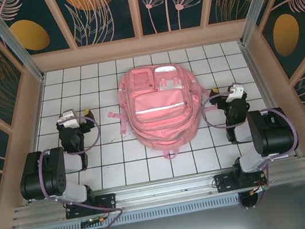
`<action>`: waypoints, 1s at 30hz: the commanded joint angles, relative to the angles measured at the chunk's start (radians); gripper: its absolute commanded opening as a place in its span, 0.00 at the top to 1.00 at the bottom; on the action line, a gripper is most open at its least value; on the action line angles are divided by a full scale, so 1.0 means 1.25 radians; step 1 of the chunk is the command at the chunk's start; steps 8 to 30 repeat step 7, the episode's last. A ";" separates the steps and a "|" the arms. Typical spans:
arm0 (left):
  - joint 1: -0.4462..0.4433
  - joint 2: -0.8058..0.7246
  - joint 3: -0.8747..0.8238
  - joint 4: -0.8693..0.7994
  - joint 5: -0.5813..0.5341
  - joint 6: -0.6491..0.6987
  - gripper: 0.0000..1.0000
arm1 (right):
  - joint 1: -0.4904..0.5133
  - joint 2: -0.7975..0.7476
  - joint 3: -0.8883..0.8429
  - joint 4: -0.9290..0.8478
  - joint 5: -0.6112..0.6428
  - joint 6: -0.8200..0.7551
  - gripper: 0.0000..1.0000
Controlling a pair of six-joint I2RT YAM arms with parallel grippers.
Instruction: Pack the student bag
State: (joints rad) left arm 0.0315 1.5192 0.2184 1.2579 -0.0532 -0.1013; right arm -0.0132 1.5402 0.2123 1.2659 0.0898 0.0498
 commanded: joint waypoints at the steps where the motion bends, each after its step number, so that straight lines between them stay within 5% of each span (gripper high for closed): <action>1: -0.003 0.001 0.018 0.004 0.022 0.018 0.01 | 0.003 -0.001 0.007 0.004 0.015 -0.014 0.01; 30: -0.003 -0.001 0.013 0.011 0.022 0.017 0.01 | 0.004 -0.001 0.007 0.005 0.015 -0.014 0.01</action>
